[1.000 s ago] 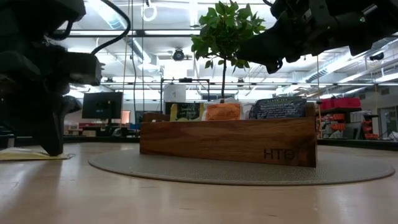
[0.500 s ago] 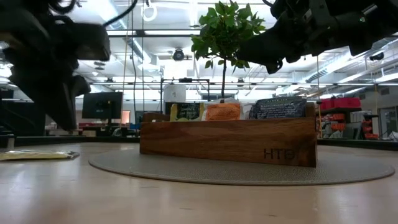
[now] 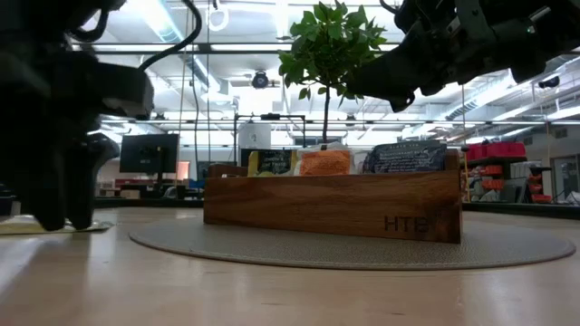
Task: Pick & Place Tea
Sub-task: Put the yellow tea bag into the left section of the wooden organizer
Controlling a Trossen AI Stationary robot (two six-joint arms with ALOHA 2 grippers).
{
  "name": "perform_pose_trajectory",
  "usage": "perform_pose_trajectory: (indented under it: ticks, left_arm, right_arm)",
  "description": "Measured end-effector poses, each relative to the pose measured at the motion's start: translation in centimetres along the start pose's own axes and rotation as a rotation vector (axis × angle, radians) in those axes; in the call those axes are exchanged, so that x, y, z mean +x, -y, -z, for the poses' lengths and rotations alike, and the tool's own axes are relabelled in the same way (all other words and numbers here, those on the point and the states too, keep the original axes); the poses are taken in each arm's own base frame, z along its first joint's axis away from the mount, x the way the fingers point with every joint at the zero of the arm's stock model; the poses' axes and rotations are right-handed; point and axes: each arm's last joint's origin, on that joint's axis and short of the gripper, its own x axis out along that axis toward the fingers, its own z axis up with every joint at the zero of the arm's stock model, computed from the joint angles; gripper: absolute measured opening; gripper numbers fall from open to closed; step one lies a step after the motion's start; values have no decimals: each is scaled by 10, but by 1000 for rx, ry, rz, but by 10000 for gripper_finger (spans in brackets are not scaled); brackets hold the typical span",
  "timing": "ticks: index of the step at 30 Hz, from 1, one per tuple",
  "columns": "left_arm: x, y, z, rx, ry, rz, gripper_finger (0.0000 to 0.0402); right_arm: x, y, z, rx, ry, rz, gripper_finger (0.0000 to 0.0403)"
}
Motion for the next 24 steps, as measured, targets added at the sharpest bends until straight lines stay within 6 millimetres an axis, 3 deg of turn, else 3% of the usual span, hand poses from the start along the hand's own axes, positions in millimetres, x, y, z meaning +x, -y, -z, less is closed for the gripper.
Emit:
perform_pose_trajectory:
  ticks: [8, 15, 24]
  left_arm:
    - [4, -4, -3, -58, -21, -7, 197]
    - [15, -11, 2, -15, -61, -132, 161]
    - [18, -8, -1, -29, -69, -68, 12]
  right_arm:
    - [0, 0, 1, -1, -8, 2, 144]
    - [0, 0, 1, 4, -9, 1, 144]
    - [0, -5, 1, -2, -11, -14, 144]
